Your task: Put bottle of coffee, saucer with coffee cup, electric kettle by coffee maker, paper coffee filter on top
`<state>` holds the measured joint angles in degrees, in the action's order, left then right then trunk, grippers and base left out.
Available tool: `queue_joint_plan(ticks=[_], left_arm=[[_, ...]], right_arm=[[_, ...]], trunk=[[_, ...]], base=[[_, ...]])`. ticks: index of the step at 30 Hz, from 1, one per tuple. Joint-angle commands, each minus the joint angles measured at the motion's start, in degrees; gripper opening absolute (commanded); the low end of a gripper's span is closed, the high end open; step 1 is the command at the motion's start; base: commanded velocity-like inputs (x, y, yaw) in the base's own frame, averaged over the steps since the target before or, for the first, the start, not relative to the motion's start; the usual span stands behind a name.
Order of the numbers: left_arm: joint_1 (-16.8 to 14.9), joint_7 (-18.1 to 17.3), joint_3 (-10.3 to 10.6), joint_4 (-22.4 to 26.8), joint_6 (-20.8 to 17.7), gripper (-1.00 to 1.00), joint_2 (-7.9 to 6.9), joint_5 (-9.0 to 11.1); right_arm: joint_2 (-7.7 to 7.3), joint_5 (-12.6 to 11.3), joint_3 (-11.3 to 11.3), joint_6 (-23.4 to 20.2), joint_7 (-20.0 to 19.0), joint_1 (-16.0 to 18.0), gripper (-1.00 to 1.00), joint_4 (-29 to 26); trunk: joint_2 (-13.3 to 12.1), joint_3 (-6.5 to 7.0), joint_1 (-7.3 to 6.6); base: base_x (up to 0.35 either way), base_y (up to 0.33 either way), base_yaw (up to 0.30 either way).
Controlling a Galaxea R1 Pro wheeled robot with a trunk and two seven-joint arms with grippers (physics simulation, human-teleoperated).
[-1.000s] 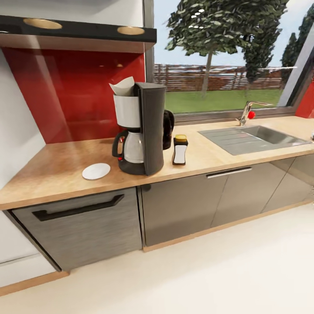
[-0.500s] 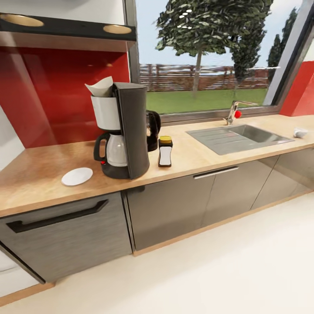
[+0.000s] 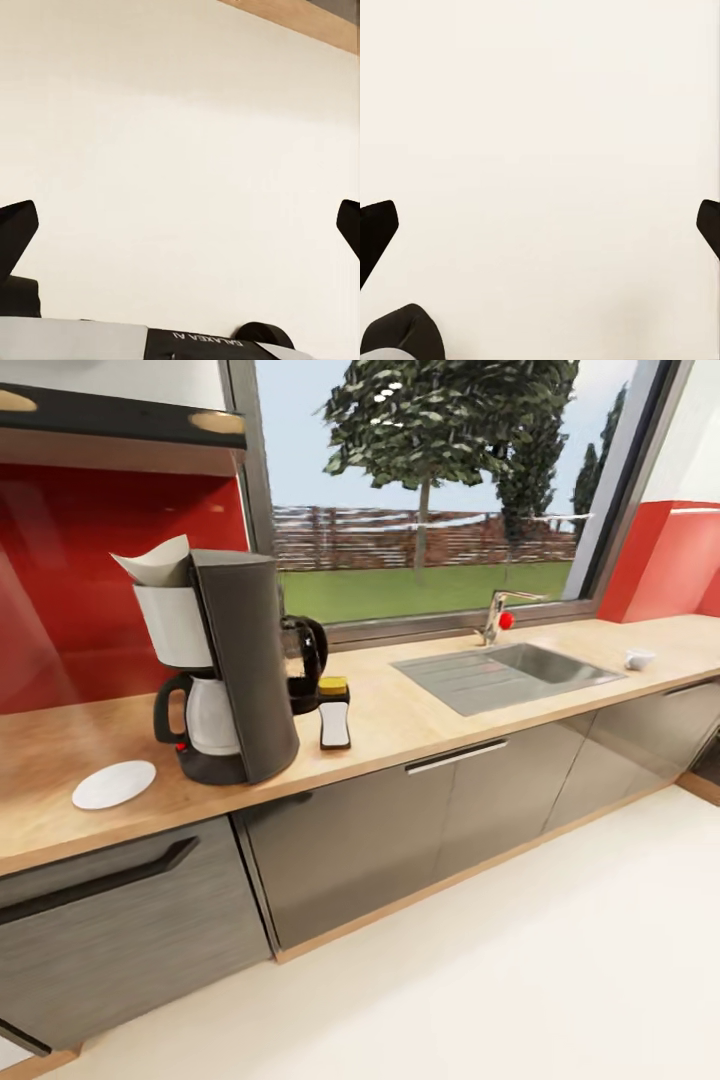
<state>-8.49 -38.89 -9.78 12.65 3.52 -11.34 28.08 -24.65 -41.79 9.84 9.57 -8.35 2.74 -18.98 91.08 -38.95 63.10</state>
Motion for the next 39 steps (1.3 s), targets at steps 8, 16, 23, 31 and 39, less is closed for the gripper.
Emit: queue_joint_plan(ticks=[8, 16, 23, 31, 39], left_arm=[[0.0, -0.2, -0.1, -0.1, 1.0, 1.00, 0.08, 0.0], [0.0, -0.2, -0.2, -0.1, 1.1, 1.00, 0.09, 0.0], [0.0, -0.2, -0.2, -0.1, 1.1, 1.00, 0.09, 0.0], [0.0, -0.2, -0.2, -0.1, 1.1, 1.00, 0.09, 0.0], [0.0, -0.2, -0.1, -0.1, 1.1, 1.00, 0.09, 0.0]], right_arm=[[-0.04, -0.7, 0.3, 0.2, -0.3, 0.0, 1.00, 0.2], [-0.04, -0.7, 0.3, 0.2, -0.3, 0.0, 1.00, 0.2], [-0.04, -0.7, 0.3, 0.2, -0.3, 0.0, 1.00, 0.2], [-0.04, -0.7, 0.3, 0.2, -0.3, 0.0, 1.00, 0.2], [-0.04, -0.7, 0.3, 0.3, -0.3, 0.0, 1.00, 0.2]], trunk=[[0.0, -0.05, 0.02], [0.0, -0.05, 0.02], [0.0, -0.05, 0.02], [0.0, -0.05, 0.02], [0.0, -0.05, 0.02]], base=[[0.180, -0.189, -0.064], [0.030, -0.030, -0.255], [0.002, -0.002, -0.283], [0.000, 0.000, -0.285], [0.001, -0.010, -0.280]])
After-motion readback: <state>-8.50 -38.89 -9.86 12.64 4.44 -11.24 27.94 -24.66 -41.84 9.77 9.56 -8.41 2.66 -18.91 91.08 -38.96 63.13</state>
